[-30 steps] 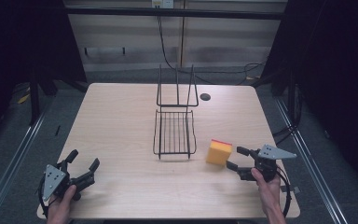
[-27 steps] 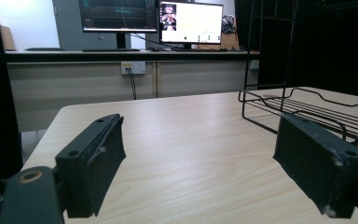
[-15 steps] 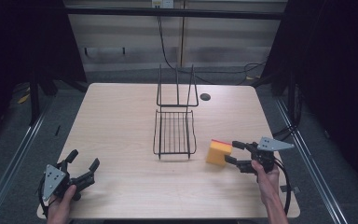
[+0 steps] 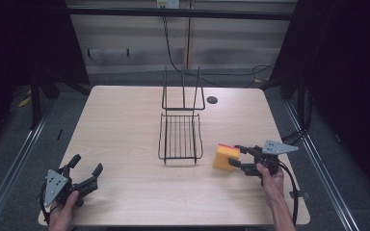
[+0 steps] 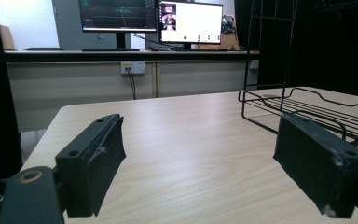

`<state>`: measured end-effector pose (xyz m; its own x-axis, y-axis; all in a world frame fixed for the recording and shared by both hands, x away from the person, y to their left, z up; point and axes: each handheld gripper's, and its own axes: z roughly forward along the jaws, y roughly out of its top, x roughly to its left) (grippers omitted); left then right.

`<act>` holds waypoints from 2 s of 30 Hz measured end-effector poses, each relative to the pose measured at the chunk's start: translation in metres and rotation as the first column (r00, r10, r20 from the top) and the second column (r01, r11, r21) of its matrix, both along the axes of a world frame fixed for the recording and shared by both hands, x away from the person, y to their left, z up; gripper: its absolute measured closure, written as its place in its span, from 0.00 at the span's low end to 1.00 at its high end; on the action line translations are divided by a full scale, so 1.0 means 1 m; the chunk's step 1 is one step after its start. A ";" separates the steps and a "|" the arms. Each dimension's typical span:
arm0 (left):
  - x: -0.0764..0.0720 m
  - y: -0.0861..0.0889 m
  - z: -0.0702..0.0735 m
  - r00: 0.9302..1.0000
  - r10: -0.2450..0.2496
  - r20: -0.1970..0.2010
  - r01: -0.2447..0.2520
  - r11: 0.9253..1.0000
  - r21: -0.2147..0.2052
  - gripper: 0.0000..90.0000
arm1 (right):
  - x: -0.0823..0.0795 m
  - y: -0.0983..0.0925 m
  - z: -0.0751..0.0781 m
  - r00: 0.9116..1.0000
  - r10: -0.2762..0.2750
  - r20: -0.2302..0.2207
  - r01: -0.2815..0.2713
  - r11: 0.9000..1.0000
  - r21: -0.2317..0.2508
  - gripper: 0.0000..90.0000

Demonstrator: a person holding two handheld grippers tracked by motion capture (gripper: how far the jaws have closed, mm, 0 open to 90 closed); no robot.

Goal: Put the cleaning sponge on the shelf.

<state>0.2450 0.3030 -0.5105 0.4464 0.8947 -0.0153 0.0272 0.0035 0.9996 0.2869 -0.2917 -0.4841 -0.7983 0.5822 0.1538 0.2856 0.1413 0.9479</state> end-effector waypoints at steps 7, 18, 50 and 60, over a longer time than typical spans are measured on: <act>0.000 0.000 0.000 1.000 -0.001 0.000 0.001 1.000 0.000 0.17 | 0.002 0.002 -0.003 1.000 0.016 0.007 -0.017 1.000 0.022 0.52; 0.000 0.000 0.000 1.000 0.002 0.001 -0.002 1.000 0.003 0.17 | 0.003 0.004 -0.004 0.999 0.037 0.024 -0.037 0.999 0.015 0.64; 0.000 0.000 0.000 1.000 0.002 0.001 -0.002 1.000 0.004 0.17 | 0.006 0.008 0.026 0.995 0.068 0.072 -0.071 0.997 0.042 0.66; 0.000 0.000 0.000 1.000 0.000 0.001 0.000 1.000 0.004 0.17 | 0.006 0.009 0.032 0.994 0.079 0.069 -0.082 0.996 0.039 0.66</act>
